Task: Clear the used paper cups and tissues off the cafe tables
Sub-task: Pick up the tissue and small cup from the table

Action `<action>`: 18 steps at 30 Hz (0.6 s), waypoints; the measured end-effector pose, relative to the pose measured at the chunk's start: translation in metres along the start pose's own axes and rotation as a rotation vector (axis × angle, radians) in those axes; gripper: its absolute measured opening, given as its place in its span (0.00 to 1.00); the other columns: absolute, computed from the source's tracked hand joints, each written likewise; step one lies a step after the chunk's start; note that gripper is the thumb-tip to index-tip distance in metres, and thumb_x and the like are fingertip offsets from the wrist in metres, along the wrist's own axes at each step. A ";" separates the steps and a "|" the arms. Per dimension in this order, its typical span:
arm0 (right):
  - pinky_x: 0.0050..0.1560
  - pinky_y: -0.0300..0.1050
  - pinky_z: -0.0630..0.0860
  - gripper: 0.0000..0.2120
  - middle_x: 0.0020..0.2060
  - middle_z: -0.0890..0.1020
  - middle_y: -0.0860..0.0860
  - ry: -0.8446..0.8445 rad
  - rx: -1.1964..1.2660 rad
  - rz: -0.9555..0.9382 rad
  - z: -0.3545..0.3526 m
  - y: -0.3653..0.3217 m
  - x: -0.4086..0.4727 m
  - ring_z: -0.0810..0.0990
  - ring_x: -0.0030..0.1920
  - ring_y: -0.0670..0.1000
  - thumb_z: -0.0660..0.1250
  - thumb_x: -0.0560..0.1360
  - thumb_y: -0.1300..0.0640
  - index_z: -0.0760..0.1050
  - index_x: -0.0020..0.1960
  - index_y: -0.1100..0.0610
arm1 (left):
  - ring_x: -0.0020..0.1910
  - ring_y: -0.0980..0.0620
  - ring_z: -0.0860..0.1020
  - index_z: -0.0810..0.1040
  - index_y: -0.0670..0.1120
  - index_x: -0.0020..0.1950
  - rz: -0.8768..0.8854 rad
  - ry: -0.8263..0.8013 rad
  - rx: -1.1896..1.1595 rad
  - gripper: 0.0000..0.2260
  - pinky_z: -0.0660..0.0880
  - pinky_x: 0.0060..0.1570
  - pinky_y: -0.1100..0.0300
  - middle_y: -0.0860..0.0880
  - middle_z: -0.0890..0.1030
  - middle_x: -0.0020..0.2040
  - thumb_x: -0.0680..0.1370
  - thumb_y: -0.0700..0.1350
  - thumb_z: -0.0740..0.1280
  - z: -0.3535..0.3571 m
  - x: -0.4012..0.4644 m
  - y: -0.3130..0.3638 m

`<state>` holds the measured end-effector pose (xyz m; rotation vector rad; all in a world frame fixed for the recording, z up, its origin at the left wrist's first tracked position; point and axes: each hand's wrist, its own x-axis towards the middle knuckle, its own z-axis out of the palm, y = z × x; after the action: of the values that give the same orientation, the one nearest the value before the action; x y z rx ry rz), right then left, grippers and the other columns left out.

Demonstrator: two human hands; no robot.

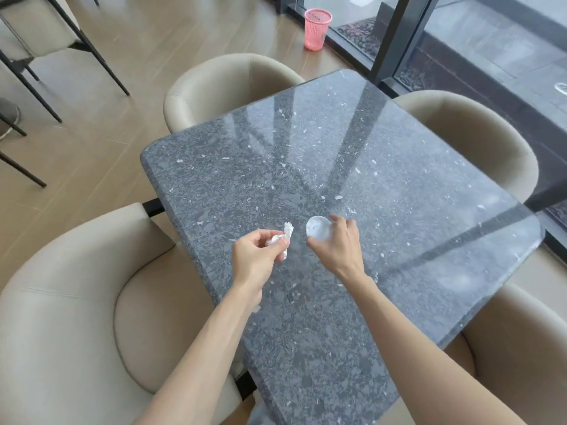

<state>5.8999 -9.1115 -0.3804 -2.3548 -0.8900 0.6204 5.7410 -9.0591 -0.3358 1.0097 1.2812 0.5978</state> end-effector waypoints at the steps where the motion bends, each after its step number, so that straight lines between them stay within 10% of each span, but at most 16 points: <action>1: 0.67 0.48 0.68 0.34 0.63 0.69 0.54 -0.002 0.036 -0.023 -0.008 -0.012 -0.006 0.69 0.67 0.56 0.72 0.71 0.49 0.67 0.74 0.57 | 0.33 0.51 0.77 0.84 0.42 0.46 0.016 0.015 -0.011 0.03 0.78 0.44 0.58 0.44 0.82 0.39 0.74 0.37 0.75 -0.006 -0.007 0.006; 18: 0.62 0.39 0.63 0.31 0.62 0.70 0.50 -0.238 0.221 -0.571 -0.076 -0.161 -0.209 0.68 0.69 0.52 0.72 0.73 0.51 0.69 0.74 0.53 | 0.38 0.50 0.79 0.85 0.43 0.46 0.315 0.461 -0.286 0.03 0.79 0.53 0.51 0.48 0.84 0.39 0.74 0.36 0.75 -0.158 -0.235 0.057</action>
<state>5.7300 -9.1805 -0.1766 -1.7344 -1.4433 0.7160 5.5447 -9.1860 -0.1656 0.8647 1.3892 1.2760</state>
